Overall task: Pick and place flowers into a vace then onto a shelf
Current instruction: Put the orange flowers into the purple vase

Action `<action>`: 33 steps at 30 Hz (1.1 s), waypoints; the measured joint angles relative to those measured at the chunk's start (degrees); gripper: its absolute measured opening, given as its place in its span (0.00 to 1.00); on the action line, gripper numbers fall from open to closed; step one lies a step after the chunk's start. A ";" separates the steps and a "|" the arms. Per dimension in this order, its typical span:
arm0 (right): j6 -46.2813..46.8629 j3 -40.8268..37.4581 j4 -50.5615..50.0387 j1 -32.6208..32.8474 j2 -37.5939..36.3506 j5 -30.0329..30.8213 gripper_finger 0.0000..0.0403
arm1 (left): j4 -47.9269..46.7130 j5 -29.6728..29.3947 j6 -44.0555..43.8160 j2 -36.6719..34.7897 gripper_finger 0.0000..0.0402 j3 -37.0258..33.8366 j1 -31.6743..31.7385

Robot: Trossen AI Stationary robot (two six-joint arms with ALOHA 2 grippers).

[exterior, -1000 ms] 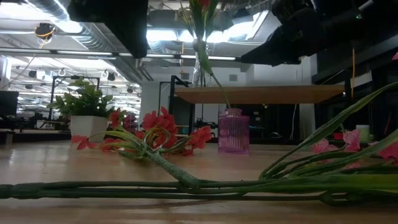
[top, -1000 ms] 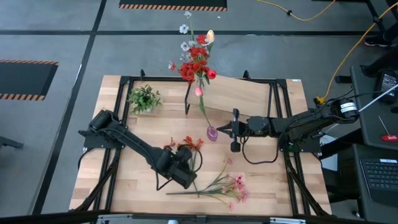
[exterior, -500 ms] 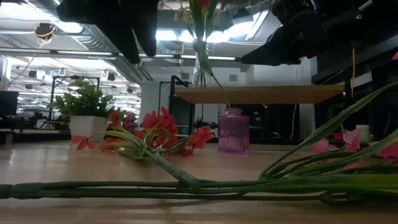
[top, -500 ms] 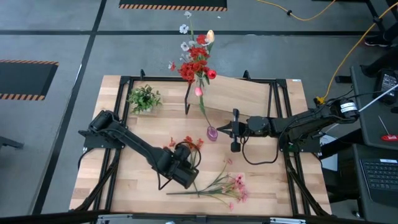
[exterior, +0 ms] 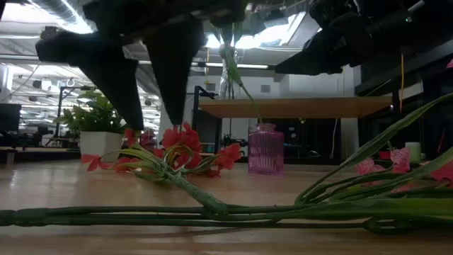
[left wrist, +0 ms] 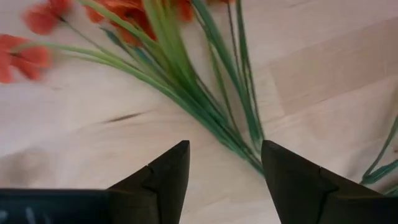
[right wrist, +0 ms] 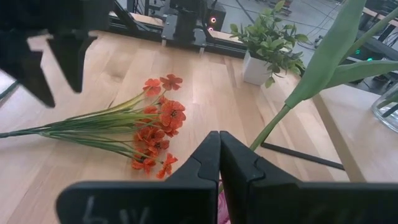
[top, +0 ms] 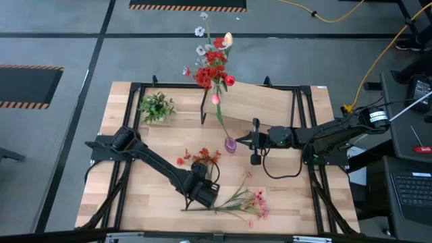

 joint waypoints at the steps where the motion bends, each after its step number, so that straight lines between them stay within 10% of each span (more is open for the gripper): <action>1: 0.02 0.00 -0.01 0.00 0.00 0.00 0.03 | 0.82 0.08 -0.03 0.48 0.48 0.00 0.00; 33: 0.43 0.00 -3.39 0.01 0.00 -3.31 0.03 | 3.68 -0.76 0.74 8.76 0.43 0.26 1.53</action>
